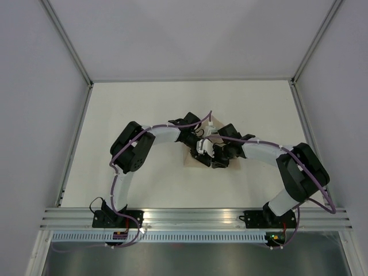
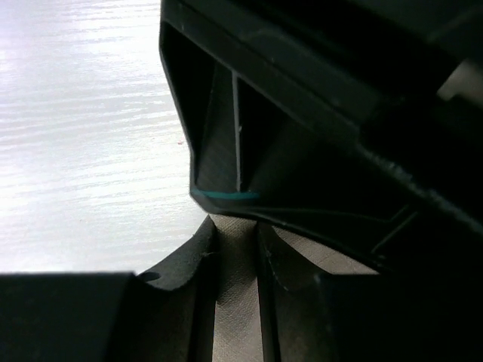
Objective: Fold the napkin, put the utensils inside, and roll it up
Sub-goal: Roll the napkin with the utensil
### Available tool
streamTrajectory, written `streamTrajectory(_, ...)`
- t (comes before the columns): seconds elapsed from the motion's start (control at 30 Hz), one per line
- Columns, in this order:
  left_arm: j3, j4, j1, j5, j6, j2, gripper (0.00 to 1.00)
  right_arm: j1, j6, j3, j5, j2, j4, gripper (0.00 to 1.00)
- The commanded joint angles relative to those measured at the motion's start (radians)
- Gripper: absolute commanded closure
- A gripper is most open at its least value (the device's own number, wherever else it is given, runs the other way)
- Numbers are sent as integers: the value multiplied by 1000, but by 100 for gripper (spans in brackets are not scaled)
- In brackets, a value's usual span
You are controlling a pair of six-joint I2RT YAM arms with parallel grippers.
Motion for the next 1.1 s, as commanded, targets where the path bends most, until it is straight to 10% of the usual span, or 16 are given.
streamTrajectory(0.0, -62, 89, 26, -139, -62, -88, 59, -45, -45, 80, -95, 104, -216, 85)
streamTrajectory(0.8, -582, 704, 67, -569, -148, -680, 55, -188, -167, 686, -224, 684, -775, 85)
streamTrajectory(1.07, -642, 769, -207, -898, 191, -662, 54, -194, -165, 760, -220, 765, -822, 85)
